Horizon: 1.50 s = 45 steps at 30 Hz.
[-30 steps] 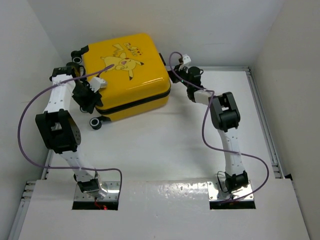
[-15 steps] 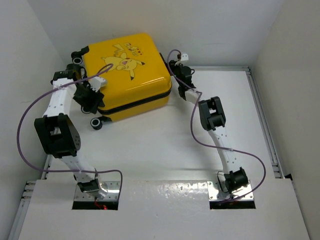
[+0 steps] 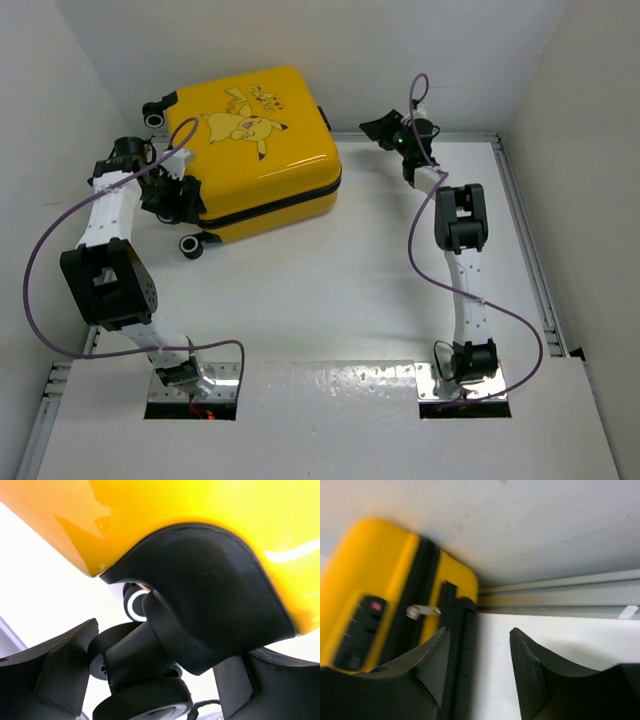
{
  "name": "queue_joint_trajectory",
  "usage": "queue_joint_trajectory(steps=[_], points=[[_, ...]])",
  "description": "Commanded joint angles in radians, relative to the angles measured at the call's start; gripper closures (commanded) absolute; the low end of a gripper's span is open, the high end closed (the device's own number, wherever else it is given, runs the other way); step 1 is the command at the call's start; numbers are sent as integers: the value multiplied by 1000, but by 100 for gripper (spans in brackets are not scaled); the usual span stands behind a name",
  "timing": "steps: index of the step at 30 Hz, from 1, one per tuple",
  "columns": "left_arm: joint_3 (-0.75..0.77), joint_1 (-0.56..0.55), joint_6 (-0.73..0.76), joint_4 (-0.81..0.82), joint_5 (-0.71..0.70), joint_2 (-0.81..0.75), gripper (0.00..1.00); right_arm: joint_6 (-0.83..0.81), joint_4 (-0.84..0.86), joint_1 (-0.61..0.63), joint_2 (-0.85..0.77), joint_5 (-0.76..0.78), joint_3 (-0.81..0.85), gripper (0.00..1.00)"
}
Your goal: Pack the luggage
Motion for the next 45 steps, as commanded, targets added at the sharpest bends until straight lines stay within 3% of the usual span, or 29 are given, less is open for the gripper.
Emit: queue_joint_trajectory(steps=[1,7,18,22,25,27,30,31,33,34,37,43,45], points=[[8,4,-41,439,141,-10,12,250,-61,-9,15,-134,95,49],[-35,47,160,340,64,13,15,370,-38,29,21,-172,70,43],[62,10,120,310,37,79,15,500,-54,111,105,-195,112,41],[71,10,120,310,37,88,15,523,-12,137,109,-229,98,53],[85,10,120,310,24,99,15,542,28,154,89,-256,49,81],[100,10,97,310,15,108,15,551,85,166,27,-275,-76,100],[146,47,38,310,56,128,15,550,188,158,-95,-321,-257,100],[157,68,25,321,99,128,15,542,229,157,-126,-327,-419,100],[171,87,-7,349,139,128,14,490,294,146,-262,-344,-535,100],[171,96,-16,361,188,119,12,470,303,139,-374,-348,-696,100],[113,122,-48,424,266,79,11,386,326,128,-552,-371,-933,100],[-4,151,-163,635,371,-10,11,125,271,216,-938,-413,-1305,98],[-13,161,-223,721,391,-25,11,-49,111,269,-1057,-349,-1333,93]])
